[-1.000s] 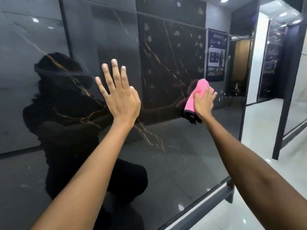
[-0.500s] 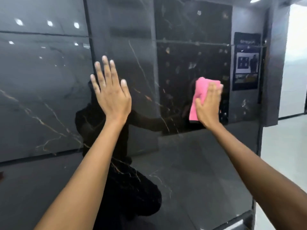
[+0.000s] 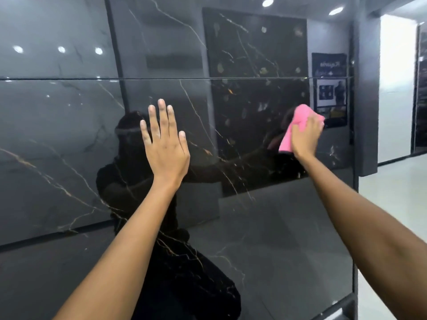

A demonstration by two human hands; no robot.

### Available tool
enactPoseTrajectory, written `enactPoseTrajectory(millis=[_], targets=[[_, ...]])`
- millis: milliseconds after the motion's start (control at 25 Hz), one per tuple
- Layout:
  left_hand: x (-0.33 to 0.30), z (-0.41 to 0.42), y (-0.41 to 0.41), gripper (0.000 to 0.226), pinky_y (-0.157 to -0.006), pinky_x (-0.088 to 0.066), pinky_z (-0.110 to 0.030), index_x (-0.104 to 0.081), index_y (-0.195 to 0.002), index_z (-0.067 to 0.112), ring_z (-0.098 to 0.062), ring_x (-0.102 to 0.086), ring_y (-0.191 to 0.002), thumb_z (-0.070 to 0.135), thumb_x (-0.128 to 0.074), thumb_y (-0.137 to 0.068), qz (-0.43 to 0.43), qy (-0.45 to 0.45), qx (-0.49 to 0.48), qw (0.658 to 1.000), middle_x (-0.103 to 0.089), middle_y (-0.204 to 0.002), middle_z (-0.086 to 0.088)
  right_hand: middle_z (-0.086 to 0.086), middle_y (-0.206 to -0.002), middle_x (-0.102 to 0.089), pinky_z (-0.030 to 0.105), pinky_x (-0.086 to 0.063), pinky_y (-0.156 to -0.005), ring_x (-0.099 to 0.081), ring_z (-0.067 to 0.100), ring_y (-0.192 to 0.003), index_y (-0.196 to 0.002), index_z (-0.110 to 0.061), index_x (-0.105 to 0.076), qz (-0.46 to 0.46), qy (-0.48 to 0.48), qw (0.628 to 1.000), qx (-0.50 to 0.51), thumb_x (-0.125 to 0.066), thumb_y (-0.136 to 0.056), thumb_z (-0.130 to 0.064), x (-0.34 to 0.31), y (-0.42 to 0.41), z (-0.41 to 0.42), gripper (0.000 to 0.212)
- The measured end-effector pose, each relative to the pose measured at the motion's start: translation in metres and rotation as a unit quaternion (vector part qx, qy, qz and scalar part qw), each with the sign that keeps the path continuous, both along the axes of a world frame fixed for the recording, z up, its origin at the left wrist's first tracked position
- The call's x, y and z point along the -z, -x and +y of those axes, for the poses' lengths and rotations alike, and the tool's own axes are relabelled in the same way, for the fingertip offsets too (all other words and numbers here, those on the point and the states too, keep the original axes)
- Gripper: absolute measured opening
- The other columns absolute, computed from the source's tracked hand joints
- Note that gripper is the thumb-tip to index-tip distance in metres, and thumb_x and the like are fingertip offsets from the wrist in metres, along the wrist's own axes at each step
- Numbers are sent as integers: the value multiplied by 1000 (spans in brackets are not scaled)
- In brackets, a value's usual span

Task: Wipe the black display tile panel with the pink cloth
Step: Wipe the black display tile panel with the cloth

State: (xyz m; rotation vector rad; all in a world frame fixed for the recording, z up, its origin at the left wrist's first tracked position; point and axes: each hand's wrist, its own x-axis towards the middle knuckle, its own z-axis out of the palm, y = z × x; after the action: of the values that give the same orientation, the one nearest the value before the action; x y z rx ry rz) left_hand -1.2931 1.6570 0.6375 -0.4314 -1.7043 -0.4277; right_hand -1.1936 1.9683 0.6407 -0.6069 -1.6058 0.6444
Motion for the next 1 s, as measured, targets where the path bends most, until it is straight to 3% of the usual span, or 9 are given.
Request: enactPoseTrajectory(millis=[120, 200, 320, 440, 560, 680, 760, 840, 1000], targets=[[2, -1, 3, 58, -119, 2, -44, -6, -153, 9, -25, 2, -148, 30, -25, -102, 11, 4, 0, 1000, -1, -161, -8, 22, -145, -34, 32, -19, -112, -32, 34, -133, -138, 0, -38, 32, 20, 998, -53, -41, -80, -15, -28, 12, -62, 60], [3, -1, 3, 58, -119, 2, -44, -7, -153, 8, -26, 1, -148, 28, -26, -101, 18, 4, 1, 1000, -2, -161, -8, 17, -150, -28, 38, -13, -115, -22, 33, -138, -144, 0, -29, -20, -243, 960, -139, -48, -77, -10, -7, 27, -130, 71], [3, -2, 2, 58, -119, 2, -44, -8, -153, 7, -26, 0, -148, 27, -26, -101, 24, 4, 12, 1000, -3, -161, -9, 16, -155, -21, 45, -5, -119, -4, 25, -144, -146, -1, -24, -132, -556, 815, -96, -45, -75, -18, 20, 29, -134, 76], [4, -2, 3, 58, -119, 2, -45, -4, -153, 8, -27, 2, -148, 28, -22, -102, 21, 6, 12, 1000, 0, -161, -10, 19, -151, -27, 38, -11, -119, -17, 26, -143, -144, -1, -30, -60, -266, 961, -36, -44, -79, -8, -19, 16, -61, 67], [6, 0, 5, 57, -119, 3, -45, -1, -152, 7, -28, 2, -148, 28, -18, -102, 25, 7, 6, 1000, 1, -160, -10, 17, -125, -54, 39, -33, -109, -47, 26, -117, -120, -1, -54, 47, 10, 999, 24, -32, -78, -15, -72, 9, -53, 50], [5, 1, 7, 58, -119, 3, -45, -3, -152, 7, -27, 1, -148, 26, -23, -102, 31, 4, 11, 999, 0, -161, -10, 20, -142, -40, 36, -20, -115, -32, 30, -135, -137, -2, -42, 31, -217, 972, -90, -44, -74, -7, -64, 33, -142, 63], [6, 0, 6, 58, -119, 2, -45, -6, -152, 6, -27, 0, -148, 24, -26, -101, 36, 3, 16, 999, -2, -161, -10, 18, -153, -27, 44, -9, -118, -9, 28, -145, -145, -1, -29, -66, -487, 864, -105, -46, -73, -15, -22, 44, -168, 76], [6, -1, 6, 57, -119, 2, -45, -5, -152, 6, -27, 0, -148, 25, -24, -102, 36, 7, 14, 999, -2, -161, -10, 17, -152, -28, 46, -11, -119, -9, 26, -145, -145, -2, -29, -98, -564, 818, -49, -46, -74, -20, -3, 36, -123, 75], [7, 2, 5, 57, -119, 1, -45, -3, -152, 7, -28, 0, -148, 27, -19, -102, 31, 4, 8, 999, -1, -161, -11, 16, -150, -29, 43, -21, -116, -26, 28, -138, -144, -5, -30, 11, -34, 999, -25, -45, -81, -15, 10, 8, -28, 65]])
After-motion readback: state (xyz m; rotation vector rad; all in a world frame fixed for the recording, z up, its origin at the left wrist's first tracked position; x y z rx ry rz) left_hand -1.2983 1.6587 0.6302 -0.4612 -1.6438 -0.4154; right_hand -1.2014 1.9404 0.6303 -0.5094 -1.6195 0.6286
